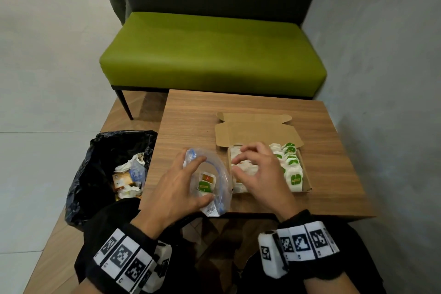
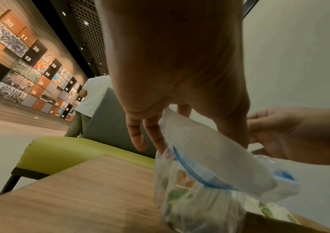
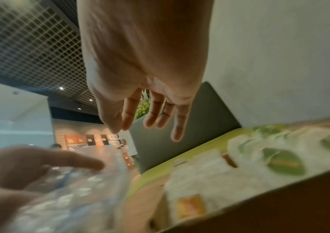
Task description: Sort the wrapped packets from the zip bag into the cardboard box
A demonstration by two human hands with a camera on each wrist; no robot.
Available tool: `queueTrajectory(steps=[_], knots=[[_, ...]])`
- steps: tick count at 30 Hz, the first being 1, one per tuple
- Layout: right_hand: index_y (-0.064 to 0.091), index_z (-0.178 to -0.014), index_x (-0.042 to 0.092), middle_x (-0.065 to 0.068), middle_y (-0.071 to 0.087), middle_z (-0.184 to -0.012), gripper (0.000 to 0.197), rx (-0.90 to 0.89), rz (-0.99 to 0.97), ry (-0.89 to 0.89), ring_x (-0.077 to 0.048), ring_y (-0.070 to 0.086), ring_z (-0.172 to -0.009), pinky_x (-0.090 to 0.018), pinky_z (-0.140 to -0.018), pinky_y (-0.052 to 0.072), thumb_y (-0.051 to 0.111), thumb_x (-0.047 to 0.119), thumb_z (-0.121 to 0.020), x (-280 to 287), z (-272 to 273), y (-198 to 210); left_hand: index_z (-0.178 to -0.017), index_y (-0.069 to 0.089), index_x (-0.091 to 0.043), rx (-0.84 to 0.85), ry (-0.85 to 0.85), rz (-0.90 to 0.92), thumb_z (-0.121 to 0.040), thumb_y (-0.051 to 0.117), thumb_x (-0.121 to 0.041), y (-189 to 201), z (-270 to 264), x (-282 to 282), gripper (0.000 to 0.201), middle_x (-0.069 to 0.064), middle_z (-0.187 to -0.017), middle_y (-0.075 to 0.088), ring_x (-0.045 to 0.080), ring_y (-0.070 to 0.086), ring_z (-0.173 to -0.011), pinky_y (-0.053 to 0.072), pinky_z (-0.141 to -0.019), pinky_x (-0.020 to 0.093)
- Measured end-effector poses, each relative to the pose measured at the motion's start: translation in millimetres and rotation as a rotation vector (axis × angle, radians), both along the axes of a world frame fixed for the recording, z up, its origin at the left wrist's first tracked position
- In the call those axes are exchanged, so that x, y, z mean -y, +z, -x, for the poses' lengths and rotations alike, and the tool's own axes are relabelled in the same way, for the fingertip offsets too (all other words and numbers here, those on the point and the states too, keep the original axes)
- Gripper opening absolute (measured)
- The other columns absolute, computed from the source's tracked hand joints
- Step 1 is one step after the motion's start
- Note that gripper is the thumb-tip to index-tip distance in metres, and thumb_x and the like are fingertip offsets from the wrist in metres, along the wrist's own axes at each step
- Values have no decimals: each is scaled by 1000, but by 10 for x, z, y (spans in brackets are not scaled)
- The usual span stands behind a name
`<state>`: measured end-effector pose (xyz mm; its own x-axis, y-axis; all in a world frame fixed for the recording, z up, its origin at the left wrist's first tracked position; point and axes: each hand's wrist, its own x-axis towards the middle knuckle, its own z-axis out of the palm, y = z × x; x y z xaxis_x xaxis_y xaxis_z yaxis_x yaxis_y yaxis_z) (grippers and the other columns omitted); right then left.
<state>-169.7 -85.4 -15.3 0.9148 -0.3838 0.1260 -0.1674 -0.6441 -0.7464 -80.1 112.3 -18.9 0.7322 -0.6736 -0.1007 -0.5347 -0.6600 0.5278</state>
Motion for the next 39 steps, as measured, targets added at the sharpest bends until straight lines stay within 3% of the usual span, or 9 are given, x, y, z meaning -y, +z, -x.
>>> queueTrajectory(steps=[7,12,16,20,23,25,27,31,39], knots=[[67,-122,22,0,34,-152,32,-353,440,142,-20,28,-138,-41,-110,34,62,32,-92,-468,-141,26,-144,41,-28,55,-107,71,-70,81,-43,33,151,59,86,6,-158,23,24,48,-132,41,-95,21],[71,-107,20,-6,36,-150,19,-450,556,42,-28,30,-135,-49,-106,34,59,24,-92,-609,-196,-46,-146,40,-24,80,-108,74,-71,82,-36,0,184,51,86,7,-161,17,25,46,-134,35,-95,17],[72,-102,25,0,37,-150,15,-427,444,42,-23,30,-136,-45,-107,32,63,28,-91,-581,-178,-62,-149,34,-26,45,-90,37,-72,80,-43,-24,178,40,91,7,-163,11,25,44,-136,41,-104,28],[68,-77,27,10,50,-139,12,-263,95,14,-11,41,-128,-32,-101,39,73,37,-83,-396,-124,80,-148,33,-30,57,-2,-35,-70,78,-56,16,108,20,93,5,-163,8,28,60,-115,49,-92,34],[71,-77,22,10,69,-110,8,-55,-215,-88,-4,61,-103,-27,-90,48,77,24,-81,-208,-36,273,-148,33,-30,52,84,-58,-70,78,-55,-22,9,-14,93,5,-162,7,31,50,-127,45,-99,36],[70,-84,21,7,71,-88,6,-9,-283,-183,-6,67,-82,-22,-71,55,76,19,-84,-23,42,403,-146,35,-28,63,127,-39,-68,79,-56,-98,-65,-40,94,3,-160,7,32,44,-133,46,-104,41],[69,-87,20,4,70,-82,6,-3,-212,-276,-9,67,-74,-27,-65,58,74,18,-85,212,101,436,-145,36,-28,64,164,-56,-67,77,-59,-157,-122,-60,93,3,-161,2,34,44,-134,48,-102,45],[70,-91,31,11,70,-84,11,-242,-14,-232,-7,67,-77,-42,-73,60,74,22,-86,605,147,243,-141,37,-34,121,173,-101,-70,69,-67,-189,-169,-51,85,9,-162,-12,36,26,-145,45,-101,54],[71,-101,29,15,67,-93,17,-559,121,57,-5,62,-90,-36,-88,54,75,22,-86,756,90,-57,-144,35,-34,116,168,-141,-72,64,-69,-183,-154,-40,85,2,-163,-10,29,30,-143,38,-103,54]])
